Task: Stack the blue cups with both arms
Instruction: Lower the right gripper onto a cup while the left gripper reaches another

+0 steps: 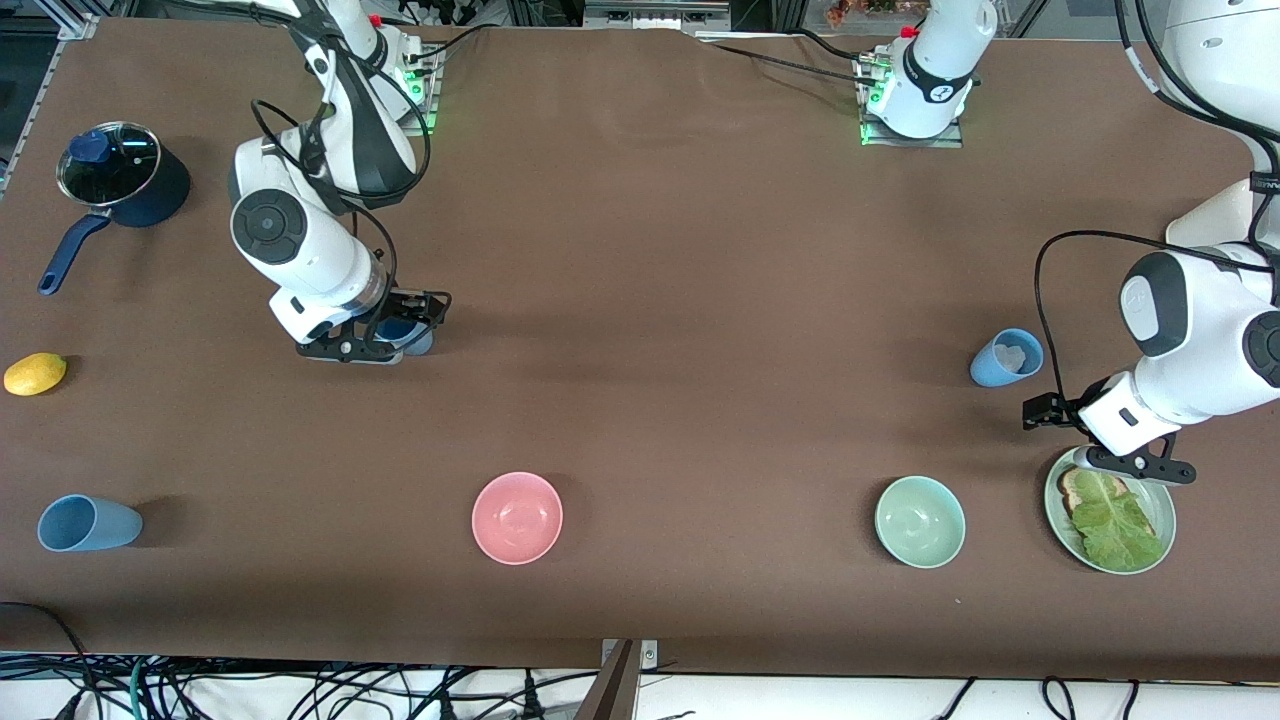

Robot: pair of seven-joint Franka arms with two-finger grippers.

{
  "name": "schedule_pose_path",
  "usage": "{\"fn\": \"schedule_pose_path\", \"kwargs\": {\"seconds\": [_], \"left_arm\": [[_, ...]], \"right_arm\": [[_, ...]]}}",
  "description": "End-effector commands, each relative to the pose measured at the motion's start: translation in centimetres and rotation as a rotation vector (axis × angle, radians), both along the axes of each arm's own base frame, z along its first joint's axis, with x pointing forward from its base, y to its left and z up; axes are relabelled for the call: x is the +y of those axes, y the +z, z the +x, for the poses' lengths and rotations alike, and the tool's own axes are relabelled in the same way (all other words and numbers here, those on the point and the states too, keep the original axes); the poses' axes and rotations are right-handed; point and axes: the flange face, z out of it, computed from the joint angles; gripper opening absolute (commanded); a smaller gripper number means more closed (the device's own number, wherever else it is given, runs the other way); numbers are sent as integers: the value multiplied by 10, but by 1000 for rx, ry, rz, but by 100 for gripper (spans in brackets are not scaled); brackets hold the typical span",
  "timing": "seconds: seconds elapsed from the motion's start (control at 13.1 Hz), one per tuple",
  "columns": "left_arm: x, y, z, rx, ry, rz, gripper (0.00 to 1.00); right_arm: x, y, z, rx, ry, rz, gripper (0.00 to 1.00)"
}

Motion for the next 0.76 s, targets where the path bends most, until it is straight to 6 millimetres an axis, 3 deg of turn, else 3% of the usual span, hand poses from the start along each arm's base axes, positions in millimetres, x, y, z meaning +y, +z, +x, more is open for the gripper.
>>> {"fn": "schedule_pose_path", "kwargs": {"seconds": [0.0, 0.15, 0.53, 0.61, 0.69], "left_arm": [[8, -1, -15, -4, -46, -32, 100], [8, -3, -25, 12, -65, -38, 100], [7, -9, -52, 14, -68, -34, 100], [7, -15, -57, 13, -81, -34, 100], [9, -18, -60, 4, -103, -31, 100]], "right_arm": [[0, -19, -9, -25, -10, 8, 100], [7, -22, -11, -29, 3, 13, 100], [14, -51, -15, -15, 16, 16, 100], [14, -53, -15, -14, 17, 14, 97], [14, -54, -15, -11, 18, 14, 82]]}}
